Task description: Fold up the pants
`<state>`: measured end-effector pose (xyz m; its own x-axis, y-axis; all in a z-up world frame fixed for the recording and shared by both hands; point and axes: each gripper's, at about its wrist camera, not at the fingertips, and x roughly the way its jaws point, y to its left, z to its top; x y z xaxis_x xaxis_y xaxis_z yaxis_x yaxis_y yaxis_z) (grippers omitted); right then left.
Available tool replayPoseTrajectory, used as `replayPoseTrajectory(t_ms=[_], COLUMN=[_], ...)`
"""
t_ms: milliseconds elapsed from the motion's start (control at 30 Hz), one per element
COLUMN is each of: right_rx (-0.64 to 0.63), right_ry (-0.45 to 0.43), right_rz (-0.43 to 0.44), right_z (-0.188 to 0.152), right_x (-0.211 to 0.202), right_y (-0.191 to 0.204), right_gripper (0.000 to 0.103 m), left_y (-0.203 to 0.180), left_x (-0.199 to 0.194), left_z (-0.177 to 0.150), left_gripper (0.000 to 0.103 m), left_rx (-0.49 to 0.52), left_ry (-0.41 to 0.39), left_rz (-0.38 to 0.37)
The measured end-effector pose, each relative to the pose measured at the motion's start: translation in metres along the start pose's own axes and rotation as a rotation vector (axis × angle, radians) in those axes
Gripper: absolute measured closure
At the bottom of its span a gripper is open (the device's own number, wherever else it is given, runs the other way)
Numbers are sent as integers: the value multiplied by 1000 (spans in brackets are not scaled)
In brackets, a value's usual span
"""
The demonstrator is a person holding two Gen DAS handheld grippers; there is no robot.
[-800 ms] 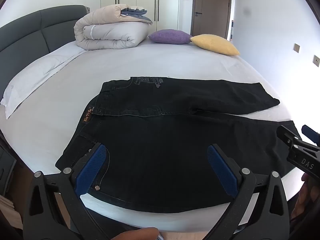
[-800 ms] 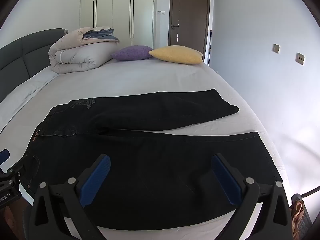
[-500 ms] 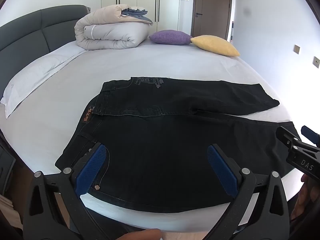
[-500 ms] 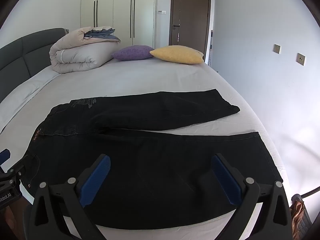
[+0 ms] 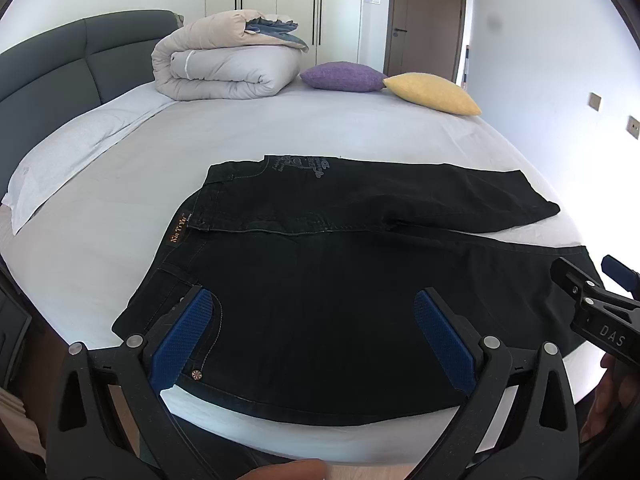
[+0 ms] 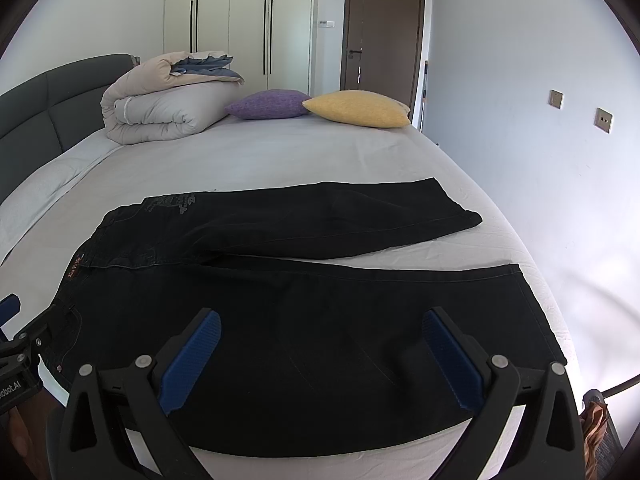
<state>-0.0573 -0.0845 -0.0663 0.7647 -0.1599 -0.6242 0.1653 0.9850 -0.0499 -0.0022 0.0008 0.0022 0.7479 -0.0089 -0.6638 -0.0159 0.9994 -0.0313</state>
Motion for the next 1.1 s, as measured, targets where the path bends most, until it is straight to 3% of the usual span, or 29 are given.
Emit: replayPoseTrajectory(t_ms=[700, 1100], right_rx=[-5, -17], right_ry=[3, 7], right_rz=[1, 4], right_z=[-1, -13], right_x=[-1, 4], right_y=[3, 24], right_gripper=[0, 0], left_y=[1, 4], left_x=[0, 0], left_z=[0, -1], left_gripper=[0, 0], left_rx=[-2, -5], left_ry=[-4, -3], left_rz=[-2, -4])
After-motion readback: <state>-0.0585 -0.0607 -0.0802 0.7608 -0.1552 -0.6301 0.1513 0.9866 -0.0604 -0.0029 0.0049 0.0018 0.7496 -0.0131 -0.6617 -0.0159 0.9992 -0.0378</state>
